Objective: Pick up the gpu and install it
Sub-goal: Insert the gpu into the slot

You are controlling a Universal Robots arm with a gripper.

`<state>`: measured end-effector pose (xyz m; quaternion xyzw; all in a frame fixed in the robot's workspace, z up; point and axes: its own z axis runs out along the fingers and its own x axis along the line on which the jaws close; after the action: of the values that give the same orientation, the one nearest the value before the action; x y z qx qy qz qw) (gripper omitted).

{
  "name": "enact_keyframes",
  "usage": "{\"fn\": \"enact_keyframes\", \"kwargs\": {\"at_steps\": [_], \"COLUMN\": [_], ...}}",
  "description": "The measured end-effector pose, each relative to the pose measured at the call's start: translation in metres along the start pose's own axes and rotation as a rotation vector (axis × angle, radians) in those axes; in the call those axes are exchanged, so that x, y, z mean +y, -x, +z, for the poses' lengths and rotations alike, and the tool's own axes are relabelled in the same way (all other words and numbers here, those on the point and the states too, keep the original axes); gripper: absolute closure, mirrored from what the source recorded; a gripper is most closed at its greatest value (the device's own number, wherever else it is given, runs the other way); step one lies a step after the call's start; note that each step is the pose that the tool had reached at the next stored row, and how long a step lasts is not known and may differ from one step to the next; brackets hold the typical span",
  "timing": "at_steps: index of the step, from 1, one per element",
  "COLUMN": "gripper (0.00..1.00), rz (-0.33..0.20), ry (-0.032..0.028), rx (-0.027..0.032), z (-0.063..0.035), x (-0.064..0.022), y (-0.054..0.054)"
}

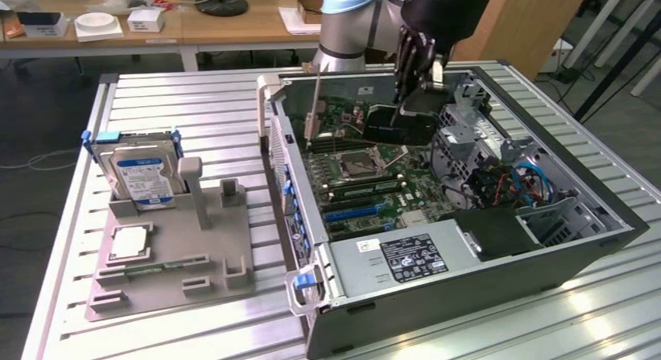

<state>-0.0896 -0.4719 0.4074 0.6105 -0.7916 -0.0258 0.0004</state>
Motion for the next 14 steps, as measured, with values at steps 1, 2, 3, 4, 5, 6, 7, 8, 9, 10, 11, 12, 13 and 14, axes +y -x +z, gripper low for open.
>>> {"fn": "enact_keyframes", "kwargs": {"at_steps": [1, 2, 3, 4, 5, 6, 7, 8, 9, 10, 11, 12, 13, 14], "gripper": [0.74, 0.74, 0.74, 0.74, 0.74, 0.74, 0.74, 0.74, 0.74, 0.74, 0.74, 0.74, 0.74, 0.74], "rz": [-0.033, -0.074, -0.108, -0.129, -0.136, -0.138, -0.138, -0.138, -0.138, -0.141, -0.145, -0.153, -0.162, -0.174], "ry": [0.0008, 0.0017, 0.0025, 0.0033, 0.0036, 0.0036, 0.0037, 0.0036, 0.0038, 0.0039, 0.0042, 0.0046, 0.0052, 0.0057], "rx": [-0.0012, -0.0034, -0.0056, -0.0071, -0.0083, -0.0086, -0.0086, -0.0086, -0.0086, -0.0091, -0.0096, -0.0099, -0.0102, -0.0104], "z": [0.0002, 0.0006, 0.0009, 0.0011, 0.0012, 0.0012, 0.0012, 0.0012, 0.0011, 0.0013, 0.0018, 0.0022, 0.0027, 0.0033], "x": [-0.0004, -0.0011, -0.0017, -0.0024, -0.0027, -0.0027, -0.0027, -0.0027, -0.0027, -0.0027, -0.0028, -0.003, -0.0031, -0.003], "y": [0.0001, 0.0003, 0.0004, 0.0006, 0.0007, 0.0007, 0.0007, 0.0007, 0.0007, 0.0008, 0.0009, 0.001, 0.001, 0.001]}}
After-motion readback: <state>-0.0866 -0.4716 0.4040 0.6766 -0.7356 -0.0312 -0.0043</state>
